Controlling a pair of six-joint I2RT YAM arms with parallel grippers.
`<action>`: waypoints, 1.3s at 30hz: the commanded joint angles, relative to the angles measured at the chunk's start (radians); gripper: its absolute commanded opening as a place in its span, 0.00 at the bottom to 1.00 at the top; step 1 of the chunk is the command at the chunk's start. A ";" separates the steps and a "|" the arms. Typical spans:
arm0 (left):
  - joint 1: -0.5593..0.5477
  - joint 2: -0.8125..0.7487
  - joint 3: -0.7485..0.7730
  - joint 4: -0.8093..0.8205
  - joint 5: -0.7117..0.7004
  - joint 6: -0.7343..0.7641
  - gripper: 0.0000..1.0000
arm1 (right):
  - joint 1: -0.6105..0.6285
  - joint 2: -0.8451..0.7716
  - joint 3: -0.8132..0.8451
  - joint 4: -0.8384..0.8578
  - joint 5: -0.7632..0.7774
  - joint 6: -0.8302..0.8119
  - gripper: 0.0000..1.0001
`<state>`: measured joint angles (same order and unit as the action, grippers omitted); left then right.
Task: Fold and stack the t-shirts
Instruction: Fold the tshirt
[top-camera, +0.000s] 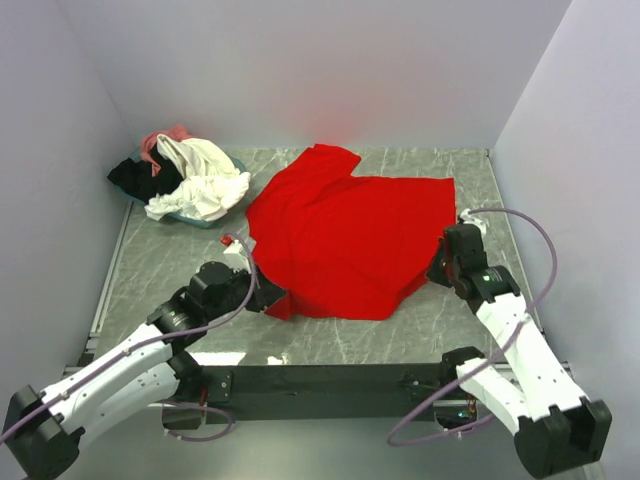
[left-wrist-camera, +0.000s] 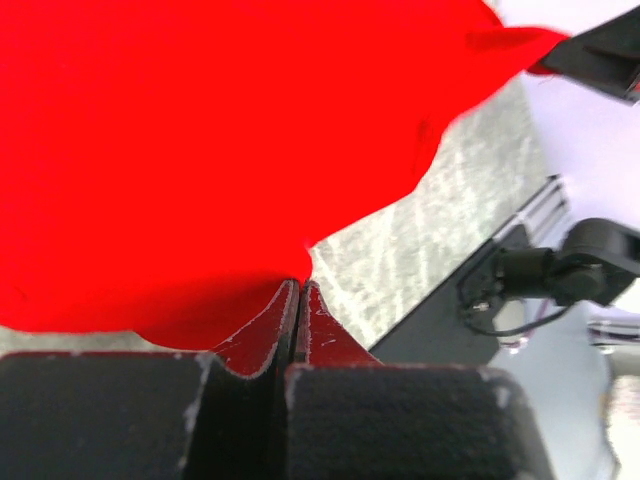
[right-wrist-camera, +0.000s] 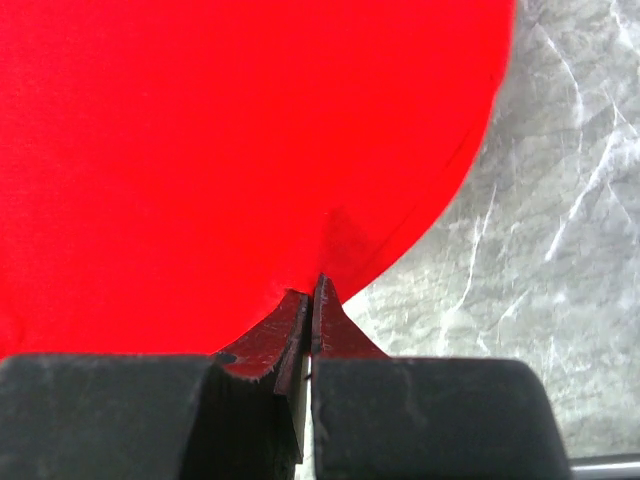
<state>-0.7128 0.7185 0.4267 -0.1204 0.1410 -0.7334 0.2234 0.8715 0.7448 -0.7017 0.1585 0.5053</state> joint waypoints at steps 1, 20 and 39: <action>-0.004 -0.080 -0.020 -0.024 -0.003 -0.058 0.01 | -0.004 -0.064 0.033 -0.079 -0.016 0.025 0.00; -0.004 -0.415 -0.037 -0.274 -0.109 -0.244 0.01 | -0.004 -0.230 0.114 -0.208 -0.085 0.013 0.00; -0.001 -0.165 0.004 -0.049 -0.138 -0.213 0.01 | -0.004 -0.132 0.047 0.033 -0.191 0.134 0.00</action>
<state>-0.7132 0.5007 0.3645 -0.2886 0.0357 -0.9661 0.2234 0.7059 0.8005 -0.8150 0.0063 0.5934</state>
